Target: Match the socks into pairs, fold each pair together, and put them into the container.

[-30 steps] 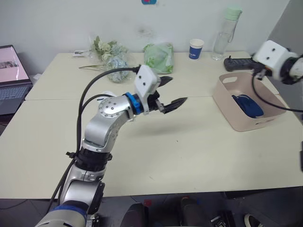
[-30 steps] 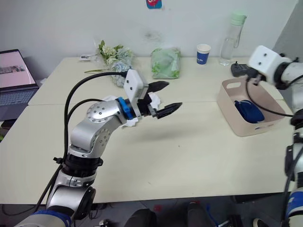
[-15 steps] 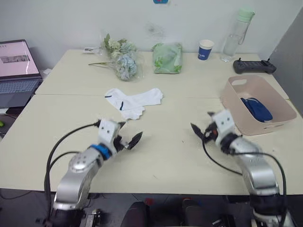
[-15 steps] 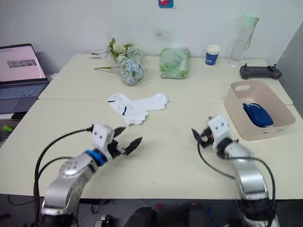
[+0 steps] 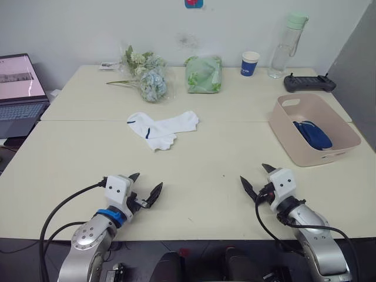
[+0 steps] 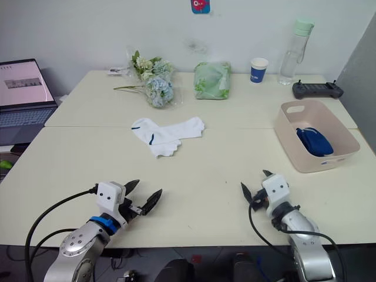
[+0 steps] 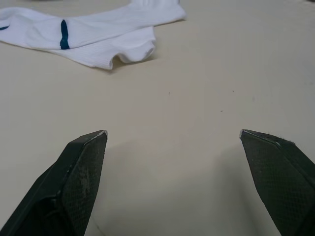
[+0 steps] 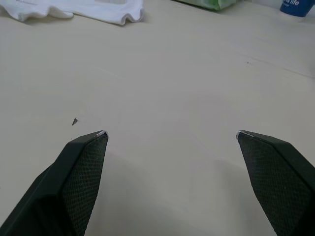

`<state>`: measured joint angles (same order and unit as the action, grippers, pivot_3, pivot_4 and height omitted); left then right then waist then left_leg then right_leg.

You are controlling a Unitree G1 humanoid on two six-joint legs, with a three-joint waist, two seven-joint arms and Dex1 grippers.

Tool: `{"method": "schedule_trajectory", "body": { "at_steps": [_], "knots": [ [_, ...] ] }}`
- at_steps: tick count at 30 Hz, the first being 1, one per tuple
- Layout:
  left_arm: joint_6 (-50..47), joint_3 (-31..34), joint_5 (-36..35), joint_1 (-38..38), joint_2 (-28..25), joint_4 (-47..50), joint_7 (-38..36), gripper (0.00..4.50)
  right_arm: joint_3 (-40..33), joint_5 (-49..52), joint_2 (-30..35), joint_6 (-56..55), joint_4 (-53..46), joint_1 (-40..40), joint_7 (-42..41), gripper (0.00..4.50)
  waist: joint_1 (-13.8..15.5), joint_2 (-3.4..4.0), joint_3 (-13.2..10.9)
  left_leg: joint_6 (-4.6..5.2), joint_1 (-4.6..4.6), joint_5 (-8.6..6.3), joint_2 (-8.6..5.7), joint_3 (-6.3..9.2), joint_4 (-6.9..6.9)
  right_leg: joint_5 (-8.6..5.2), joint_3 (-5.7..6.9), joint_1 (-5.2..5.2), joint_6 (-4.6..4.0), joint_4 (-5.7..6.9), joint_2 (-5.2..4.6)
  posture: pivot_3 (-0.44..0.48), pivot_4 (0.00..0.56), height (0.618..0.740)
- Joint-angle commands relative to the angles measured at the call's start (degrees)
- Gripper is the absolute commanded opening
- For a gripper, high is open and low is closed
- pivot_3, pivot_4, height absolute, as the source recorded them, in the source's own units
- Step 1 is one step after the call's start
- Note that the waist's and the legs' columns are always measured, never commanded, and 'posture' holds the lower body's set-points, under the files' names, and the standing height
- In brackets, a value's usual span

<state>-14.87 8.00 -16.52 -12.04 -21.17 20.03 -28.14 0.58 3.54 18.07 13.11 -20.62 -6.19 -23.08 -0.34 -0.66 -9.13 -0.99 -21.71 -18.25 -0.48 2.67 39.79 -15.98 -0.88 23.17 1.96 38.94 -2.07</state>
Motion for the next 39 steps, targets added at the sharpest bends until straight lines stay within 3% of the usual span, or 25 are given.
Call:
{"method": "schedule_trajectory", "body": {
  "at_steps": [1, 9, 20, 32, 35, 39],
  "knots": [
    [0.32, -0.96, 1.87, 4.82, -1.81, 0.70, 0.27, 4.50, -1.21, 0.55, 0.19, -0.98, 0.03, 2.72, 0.64, 4.48, 0.01, -0.01, 0.00, 0.00, 0.00, 0.00, 0.00, 0.00, 0.00, 0.00, 0.00, 0.00, 0.00, 0.00, 0.01, 0.000, 0.150, 0.740],
    [-0.95, -6.24, 8.23, 24.37, -4.21, -12.98, 0.21, 4.50, 0.40, 3.12, 2.49, -0.23, 3.64, 8.36, -4.86, 4.48, 0.11, -0.02, 0.00, -0.01, -0.03, 0.01, -0.06, -0.05, 0.01, 0.00, 0.04, 0.02, 0.00, -0.04, 0.26, 0.000, 0.150, 0.740],
    [5.32, -9.36, 14.84, 46.76, -2.66, -41.34, 2.06, 4.50, 0.44, 5.84, 4.53, 3.91, 2.85, 14.90, -8.09, 4.48, 0.00, -0.04, -0.01, -0.04, -0.07, 0.02, -0.02, 0.00, 0.06, 0.00, 0.05, 0.07, 0.00, 0.02, 0.34, 0.000, 0.150, 0.740],
    [13.16, -12.03, 20.32, 59.65, -2.00, -71.67, 2.05, 4.50, 1.99, 8.34, 4.48, 10.51, -4.05, 16.19, -8.70, 4.48, -0.09, -0.04, 0.00, -0.11, -0.10, 0.07, -0.06, -0.01, 0.06, 0.00, 0.16, 0.12, 0.00, 0.03, 0.35, 0.000, 0.150, 0.740],
    [14.27, -11.14, 19.75, 61.46, -1.44, -75.81, 3.11, 3.92, 2.10, 7.97, 4.67, 11.00, -4.51, 15.99, -8.11, 4.50, -0.10, -0.05, 0.01, -0.08, -0.08, 0.05, -0.07, -0.03, 0.07, 0.00, 0.16, 0.11, 0.00, 0.04, 0.34, 0.000, 0.150, 0.740],
    [15.79, -10.68, 19.41, 62.73, -1.16, -78.31, 2.77, 2.62, 2.27, 7.85, 4.74, 11.28, -4.88, 15.86, -7.82, 4.50, -0.32, -0.05, 0.01, -0.07, -0.07, 0.05, -0.04, -0.02, 0.07, 0.00, 0.15, 0.12, 0.00, 0.06, 0.36, 0.000, 0.150, 0.740]
  ]
}}
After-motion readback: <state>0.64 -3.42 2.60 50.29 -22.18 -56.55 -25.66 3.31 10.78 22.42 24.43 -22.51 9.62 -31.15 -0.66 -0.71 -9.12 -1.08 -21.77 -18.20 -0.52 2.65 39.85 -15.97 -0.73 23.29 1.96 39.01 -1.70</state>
